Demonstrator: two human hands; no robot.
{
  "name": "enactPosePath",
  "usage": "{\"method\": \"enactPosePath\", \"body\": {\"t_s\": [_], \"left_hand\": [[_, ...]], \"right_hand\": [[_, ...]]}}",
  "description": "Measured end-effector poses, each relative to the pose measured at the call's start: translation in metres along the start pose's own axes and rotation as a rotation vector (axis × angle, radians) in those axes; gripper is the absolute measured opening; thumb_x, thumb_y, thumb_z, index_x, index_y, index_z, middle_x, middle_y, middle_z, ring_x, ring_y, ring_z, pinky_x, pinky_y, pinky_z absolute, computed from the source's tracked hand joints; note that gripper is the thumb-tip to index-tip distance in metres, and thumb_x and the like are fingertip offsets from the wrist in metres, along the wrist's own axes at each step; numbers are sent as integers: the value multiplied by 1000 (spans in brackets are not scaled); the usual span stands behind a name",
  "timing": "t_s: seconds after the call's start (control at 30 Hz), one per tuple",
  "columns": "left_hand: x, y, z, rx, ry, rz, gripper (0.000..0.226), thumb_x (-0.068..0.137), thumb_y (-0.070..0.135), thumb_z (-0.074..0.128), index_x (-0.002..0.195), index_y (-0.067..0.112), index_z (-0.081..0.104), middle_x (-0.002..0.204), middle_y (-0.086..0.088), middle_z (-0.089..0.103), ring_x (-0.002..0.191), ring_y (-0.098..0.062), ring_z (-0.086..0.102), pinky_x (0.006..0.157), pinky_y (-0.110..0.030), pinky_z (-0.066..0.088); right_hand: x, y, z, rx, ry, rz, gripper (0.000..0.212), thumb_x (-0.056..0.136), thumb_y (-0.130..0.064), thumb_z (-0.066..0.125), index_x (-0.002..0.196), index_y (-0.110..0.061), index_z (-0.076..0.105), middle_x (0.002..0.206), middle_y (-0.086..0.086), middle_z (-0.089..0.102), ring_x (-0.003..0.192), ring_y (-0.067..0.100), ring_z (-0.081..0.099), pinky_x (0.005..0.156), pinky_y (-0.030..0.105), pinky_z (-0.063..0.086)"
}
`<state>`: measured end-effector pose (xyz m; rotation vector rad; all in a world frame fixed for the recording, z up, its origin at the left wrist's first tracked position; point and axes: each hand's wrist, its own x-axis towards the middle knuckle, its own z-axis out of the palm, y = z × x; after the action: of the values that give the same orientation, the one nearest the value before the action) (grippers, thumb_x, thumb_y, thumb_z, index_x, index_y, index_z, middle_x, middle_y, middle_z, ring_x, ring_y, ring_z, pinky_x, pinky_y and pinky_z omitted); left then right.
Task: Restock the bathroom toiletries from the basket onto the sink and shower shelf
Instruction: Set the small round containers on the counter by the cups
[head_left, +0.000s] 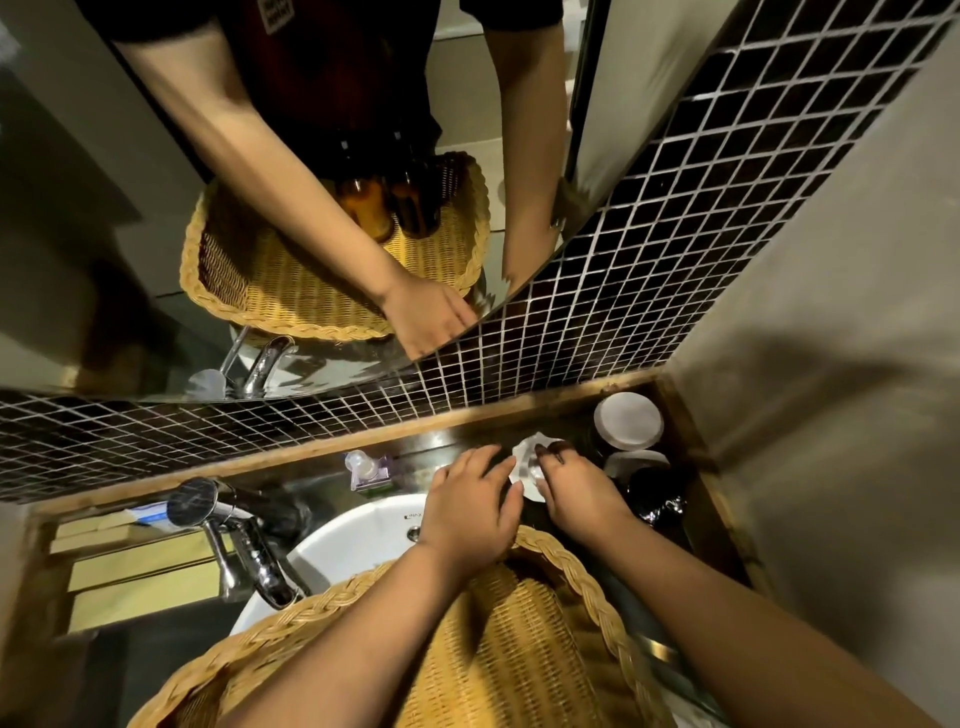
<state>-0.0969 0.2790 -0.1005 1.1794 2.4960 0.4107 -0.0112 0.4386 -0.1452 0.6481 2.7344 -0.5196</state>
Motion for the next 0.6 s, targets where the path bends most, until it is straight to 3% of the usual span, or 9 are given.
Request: {"method": "enactPosePath", "body": {"t_s": [0.33, 0.47, 0.6], "left_hand": [[-1, 1, -1, 34, -18, -18, 51, 102, 47, 34, 149, 29, 43, 154, 4, 39, 142, -15, 29, 112, -36, 22], [-8, 4, -11, 89, -11, -6, 55, 99, 52, 37, 149, 30, 41, 154, 5, 39, 142, -16, 31, 112, -40, 26], [-29, 6, -19, 95, 6, -31, 55, 99, 52, 40, 149, 30, 40, 155, 5, 38, 143, -17, 31, 112, -40, 26]], "right_hand": [[-6, 3, -8, -44, 0, -38, 49, 103, -31, 46, 149, -21, 36, 140, 11, 48, 120, 28, 53, 90, 38, 51], [-19, 0, -23, -49, 115, -79, 44, 101, -34, 48, 143, -24, 42, 134, 7, 49, 117, 24, 52, 85, 36, 52], [-44, -6, -43, -31, 189, -143, 49, 102, -36, 44, 149, -22, 42, 153, 3, 41, 136, 23, 43, 105, 38, 44]]}}
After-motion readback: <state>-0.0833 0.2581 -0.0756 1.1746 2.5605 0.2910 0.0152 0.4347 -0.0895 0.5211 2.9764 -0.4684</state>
